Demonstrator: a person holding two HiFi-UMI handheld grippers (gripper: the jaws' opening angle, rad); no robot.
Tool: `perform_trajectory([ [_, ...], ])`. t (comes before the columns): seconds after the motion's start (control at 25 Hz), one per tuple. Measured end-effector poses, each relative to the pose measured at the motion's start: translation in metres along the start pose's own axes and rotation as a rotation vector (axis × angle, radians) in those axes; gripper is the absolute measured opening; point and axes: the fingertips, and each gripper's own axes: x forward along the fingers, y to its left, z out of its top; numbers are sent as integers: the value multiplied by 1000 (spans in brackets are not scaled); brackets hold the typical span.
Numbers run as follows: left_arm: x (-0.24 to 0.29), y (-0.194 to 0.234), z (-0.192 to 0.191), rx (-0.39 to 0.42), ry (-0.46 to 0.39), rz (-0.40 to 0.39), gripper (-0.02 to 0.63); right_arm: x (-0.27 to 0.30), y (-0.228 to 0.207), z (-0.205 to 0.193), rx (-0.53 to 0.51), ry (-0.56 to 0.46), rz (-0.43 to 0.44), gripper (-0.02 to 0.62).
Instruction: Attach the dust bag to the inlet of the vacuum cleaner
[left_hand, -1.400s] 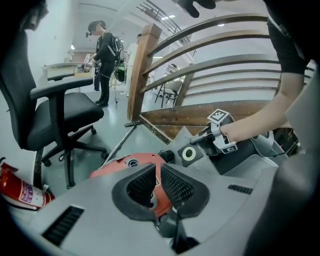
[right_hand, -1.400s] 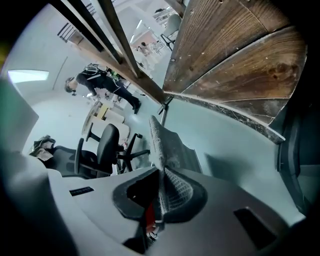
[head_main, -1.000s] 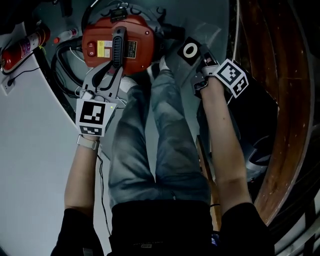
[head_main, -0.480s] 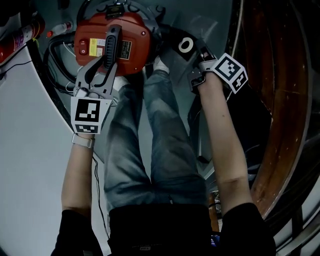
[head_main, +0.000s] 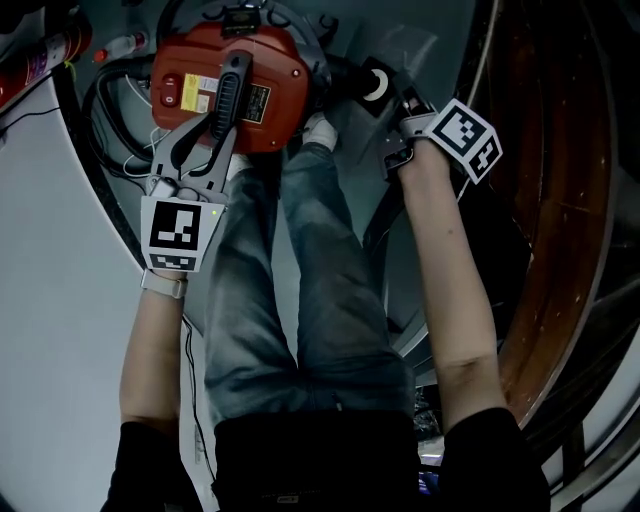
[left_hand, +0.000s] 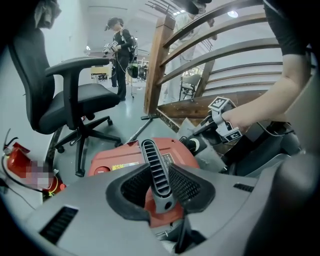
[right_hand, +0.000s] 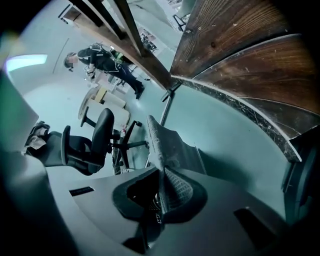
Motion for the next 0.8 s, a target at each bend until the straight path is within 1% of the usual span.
perform_trajectory([
  [0.36, 0, 3, 1, -19, -22, -4, 118, 6, 22, -6, -84, 72, -31, 41],
  [0.6, 0, 5, 1, -29, -22, -19, 110, 6, 36, -21, -105, 124, -59, 43],
  [0.68, -1, 5, 1, -29, -20, -26, 109, 6, 39, -25, -96, 134, -66, 43],
  [0.8, -1, 6, 1, -36, -21, -31, 106, 6, 40, -26, -50, 132, -54, 43],
])
